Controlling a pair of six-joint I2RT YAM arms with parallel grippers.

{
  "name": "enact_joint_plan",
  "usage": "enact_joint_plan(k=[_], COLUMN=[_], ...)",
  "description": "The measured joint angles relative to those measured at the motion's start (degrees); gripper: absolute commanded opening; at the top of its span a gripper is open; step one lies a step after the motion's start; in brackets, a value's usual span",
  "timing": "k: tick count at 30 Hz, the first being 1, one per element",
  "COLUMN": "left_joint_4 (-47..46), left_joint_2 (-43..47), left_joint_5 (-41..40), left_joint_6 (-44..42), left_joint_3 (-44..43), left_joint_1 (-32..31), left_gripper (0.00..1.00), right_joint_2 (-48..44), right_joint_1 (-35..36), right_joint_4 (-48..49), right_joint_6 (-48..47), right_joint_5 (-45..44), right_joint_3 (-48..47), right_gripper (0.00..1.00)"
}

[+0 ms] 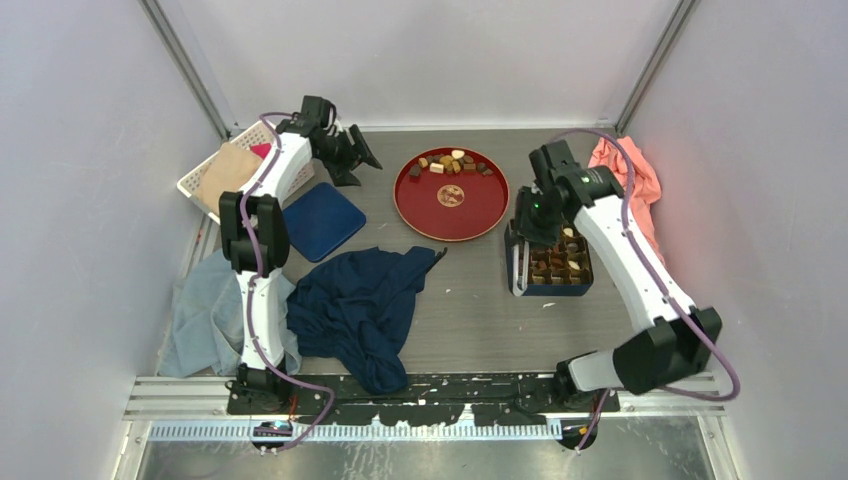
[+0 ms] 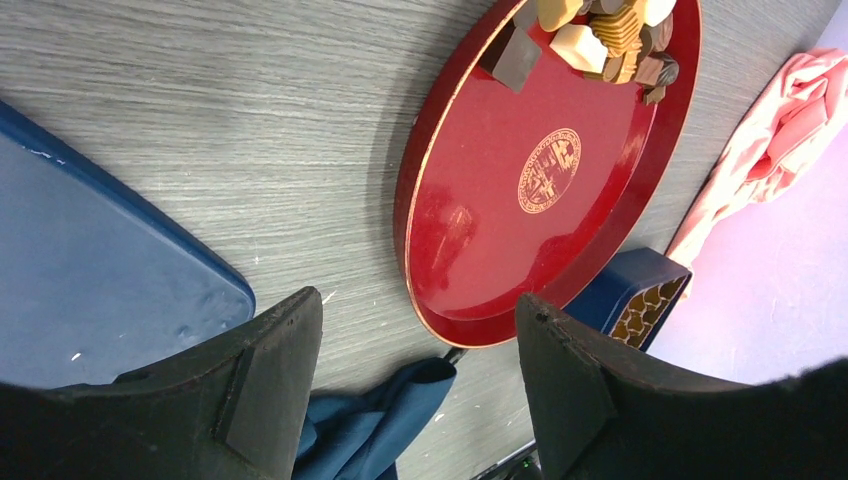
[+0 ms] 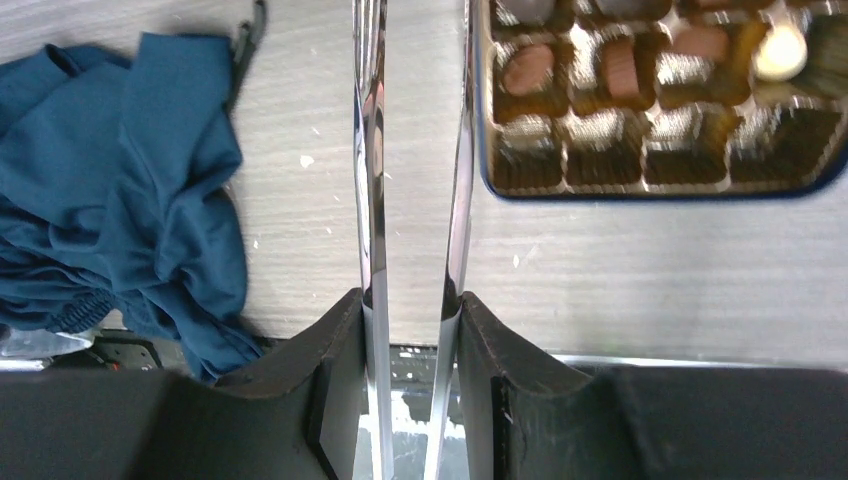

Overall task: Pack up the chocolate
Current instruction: Place the fake chocolate in the packing box.

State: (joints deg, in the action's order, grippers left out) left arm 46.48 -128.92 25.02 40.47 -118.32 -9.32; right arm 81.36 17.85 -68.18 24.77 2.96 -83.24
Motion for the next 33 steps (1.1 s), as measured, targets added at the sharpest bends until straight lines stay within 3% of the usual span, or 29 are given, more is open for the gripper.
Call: enact_joint_plan(k=[9,23,33], left_joint_4=[0.1,-0.3,-0.8], left_joint_2=[0.0,0.2,0.6], left_joint_5=[-0.2,-0.6,0.2], left_joint_6=[-0.2,0.1,-0.6], left_joint_3=[-0.1,0.4,2.3], left_joint_1=[-0.1,-0.1,-0.5], left_gripper=[0.71,0.71,0.71], right_joint_2=[-10.4,-13.6,-12.2], right_joint_1=[-1.1,-1.1,-1.1], right_joint_4=[-4.5,-6.0,-5.1], right_joint_6=[5.4,5.7,4.9], right_joint_5=[-0.4,4.2,8.3], right_joint_3=[11.3,23.8,24.9], right_gripper=[0.11,0.13,0.12])
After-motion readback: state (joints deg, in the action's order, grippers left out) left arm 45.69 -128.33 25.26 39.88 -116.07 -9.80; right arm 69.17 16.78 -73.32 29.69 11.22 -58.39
